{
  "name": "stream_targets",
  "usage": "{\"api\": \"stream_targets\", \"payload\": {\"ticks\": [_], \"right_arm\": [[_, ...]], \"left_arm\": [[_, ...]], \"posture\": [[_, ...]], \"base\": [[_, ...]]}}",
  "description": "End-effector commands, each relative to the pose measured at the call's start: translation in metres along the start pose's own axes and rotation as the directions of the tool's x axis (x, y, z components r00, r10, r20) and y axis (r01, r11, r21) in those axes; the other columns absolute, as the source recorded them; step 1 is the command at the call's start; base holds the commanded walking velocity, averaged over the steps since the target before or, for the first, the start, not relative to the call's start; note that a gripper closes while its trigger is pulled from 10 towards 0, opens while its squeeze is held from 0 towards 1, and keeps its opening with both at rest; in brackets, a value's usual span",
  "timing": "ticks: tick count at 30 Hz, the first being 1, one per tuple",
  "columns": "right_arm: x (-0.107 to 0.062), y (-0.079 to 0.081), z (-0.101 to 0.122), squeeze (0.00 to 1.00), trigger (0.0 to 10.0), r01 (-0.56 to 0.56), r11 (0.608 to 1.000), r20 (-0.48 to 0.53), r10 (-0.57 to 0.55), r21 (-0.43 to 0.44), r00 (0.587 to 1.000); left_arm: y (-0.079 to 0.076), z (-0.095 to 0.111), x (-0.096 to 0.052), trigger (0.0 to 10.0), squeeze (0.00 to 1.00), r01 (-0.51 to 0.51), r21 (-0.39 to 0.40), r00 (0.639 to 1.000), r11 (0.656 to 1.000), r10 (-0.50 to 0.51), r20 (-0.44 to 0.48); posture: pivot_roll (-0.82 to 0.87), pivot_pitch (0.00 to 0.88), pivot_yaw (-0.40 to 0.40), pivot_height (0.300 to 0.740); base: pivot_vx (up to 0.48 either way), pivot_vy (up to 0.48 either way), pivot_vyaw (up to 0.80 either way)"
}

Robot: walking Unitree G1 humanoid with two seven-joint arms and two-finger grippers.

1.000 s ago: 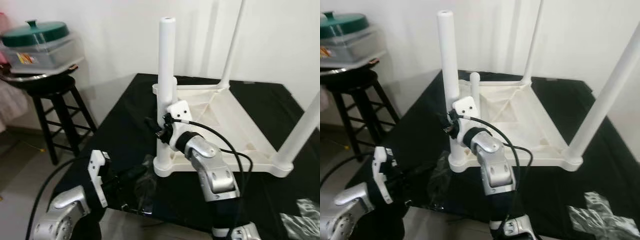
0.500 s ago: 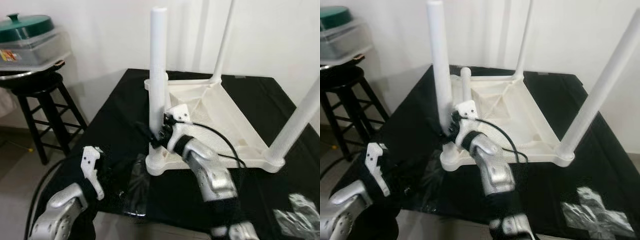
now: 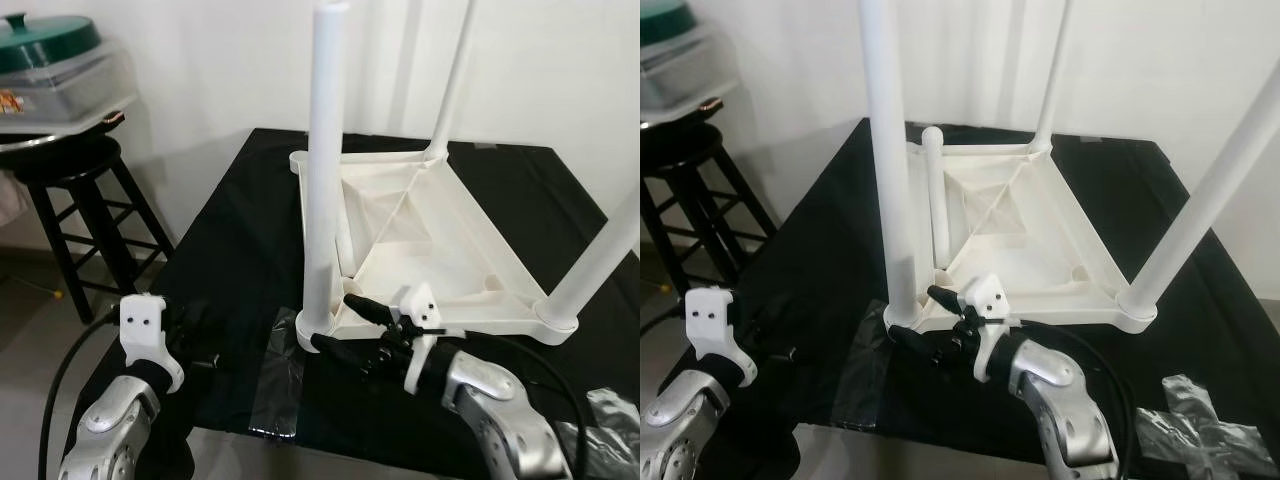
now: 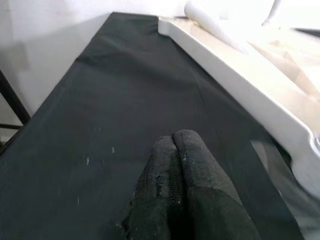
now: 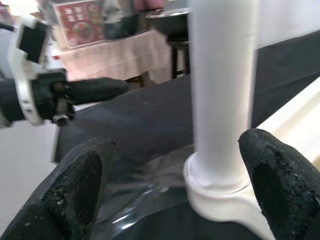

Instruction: Building children table

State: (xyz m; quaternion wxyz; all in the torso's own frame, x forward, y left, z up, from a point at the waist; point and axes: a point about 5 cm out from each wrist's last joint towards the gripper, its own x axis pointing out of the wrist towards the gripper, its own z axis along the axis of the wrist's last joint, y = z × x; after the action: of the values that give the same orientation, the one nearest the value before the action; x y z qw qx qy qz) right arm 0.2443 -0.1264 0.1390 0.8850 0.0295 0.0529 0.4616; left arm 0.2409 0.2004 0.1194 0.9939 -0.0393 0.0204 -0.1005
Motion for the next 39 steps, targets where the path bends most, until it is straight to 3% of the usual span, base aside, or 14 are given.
{"api": "stream_targets", "payload": {"ticks": [1,2,4,7,18,29,32,39], "right_arm": [[-0.009,0.003,0.001,0.0,10.0,-0.033,0.999,-0.003,0.033,0.027,0.999],[-0.009,0.003,0.001,0.0,10.0,-0.033,0.999,-0.003,0.033,0.027,0.999],[-0.014,0.01,0.001,0.0,10.0,-0.134,0.99,-0.003,0.134,0.052,0.991],[-0.014,0.01,-0.001,0.0,10.0,-0.176,0.983,-0.007,0.177,0.06,0.984],[-0.001,0.003,0.009,0.0,10.0,-0.18,0.983,0.019,0.179,0.038,0.984],[0.016,-0.001,0.014,0.0,10.0,-0.08,0.996,0.061,0.078,0.03,0.995],[0.025,-0.014,0.014,0.0,10.0,0.056,0.998,0.08,-0.058,0.031,0.995],[0.032,-0.025,0.017,0.0,10.0,0.157,0.988,0.115,-0.157,0.01,0.981]], "left_arm": [[-0.007,-0.001,-0.005,10.0,0.0,0.004,0.013,1.0,1.0,-0.004,-0.012],[-0.007,-0.001,-0.005,10.0,0.0,0.004,0.013,1.0,1.0,-0.004,-0.012],[-0.019,-0.002,-0.009,10.0,0.0,0.035,-0.028,0.999,0.999,-0.035,0.006],[-0.02,-0.005,-0.009,10.0,0.0,0.05,-0.026,0.999,0.998,-0.05,0.007],[-0.02,-0.006,-0.01,10.0,0.0,0.03,-0.003,1.0,1.0,-0.03,-0.002],[-0.027,0.0,-0.004,10.0,0.0,0.056,-0.001,0.998,0.998,-0.056,0.014],[-0.03,0.0,-0.001,10.0,0.0,0.074,0.012,0.997,0.997,-0.075,0.016],[-0.034,0.004,0.002,10.0,0.0,0.092,0.02,0.995,0.996,-0.093,0.025]], "posture": [[-0.05,0.0,-0.01,0.74],[-0.05,0.0,-0.01,0.74],[-0.05,0.0,-0.012,0.74],[-0.04,0.0,-0.016,0.74],[-0.04,0.0,-0.021,0.74],[-0.04,0.0,-0.03,0.74],[-0.05,0.0,-0.029,0.74],[-0.05,0.0,-0.03,0.74]], "base": [[0.0,-0.465,0.0],[0.0,-0.465,0.0],[0.0,-0.465,0.0],[0.0,-0.461,0.0],[0.0,-0.454,0.0],[0.0,-0.444,0.0],[0.0,-0.442,0.0],[0.0,-0.441,0.0]]}}
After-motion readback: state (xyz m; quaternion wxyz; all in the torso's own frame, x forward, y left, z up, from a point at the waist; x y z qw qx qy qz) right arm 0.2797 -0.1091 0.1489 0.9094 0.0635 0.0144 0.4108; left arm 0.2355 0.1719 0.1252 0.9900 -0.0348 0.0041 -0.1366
